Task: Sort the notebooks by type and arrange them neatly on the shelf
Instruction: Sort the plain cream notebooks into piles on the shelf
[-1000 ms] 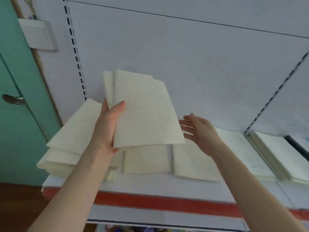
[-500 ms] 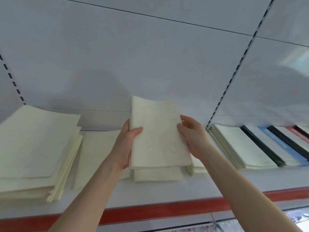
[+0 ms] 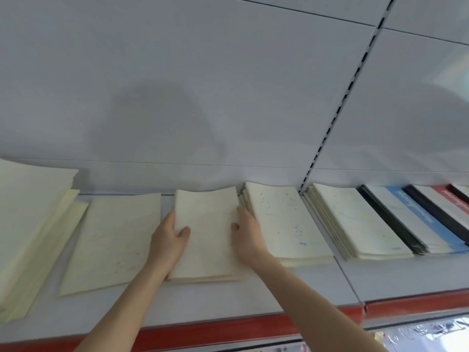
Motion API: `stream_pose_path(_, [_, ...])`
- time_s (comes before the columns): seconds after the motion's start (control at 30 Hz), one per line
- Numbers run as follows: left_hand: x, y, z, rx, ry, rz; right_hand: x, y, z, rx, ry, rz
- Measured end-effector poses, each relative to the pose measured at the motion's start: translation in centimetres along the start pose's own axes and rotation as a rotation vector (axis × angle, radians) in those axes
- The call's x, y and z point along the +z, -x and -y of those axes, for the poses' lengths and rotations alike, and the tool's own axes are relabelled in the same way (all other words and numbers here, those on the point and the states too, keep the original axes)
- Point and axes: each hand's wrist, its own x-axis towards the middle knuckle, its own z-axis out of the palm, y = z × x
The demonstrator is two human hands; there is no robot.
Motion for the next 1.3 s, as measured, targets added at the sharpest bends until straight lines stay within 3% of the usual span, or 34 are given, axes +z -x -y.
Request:
stream_pose_path(0.23, [0.3,-0.1,-0.5,0.027,-0.255,0.029,0.6,-0.5,-0.3,-0.003,0.142,0.056])
stream_pose_path(0.37, [-0.6,1.1,-1.4,0.151,-0.455,0.022,0.2,-1.1,0.1,-0.035,0.201,0.099])
stream_pose_path(0.6, [-5.9,4.5,-2.5,0.441,-0.61,-0.118,-2.4,-2.4,4.3,-0.293,0.42,0.007])
stream_pose_path(0.77, [-12.1,7.5,-3.7,0.547,-0.704,-0.287,-2.0,-1.7,9.9,-0.427,0.4,-0.027])
stream_pose_path(1.17, [-28.0,17.1,2.9,0.474,-0.846,-0.299,8.0,7.9,23.2,-0.617,0.289,-0.064])
stream_pose_path(1.3, [-31.9,19.8,5.8,0.49,-0.812,-0.308,12.3,11.4,25.7,-0.673,0.292,0.063])
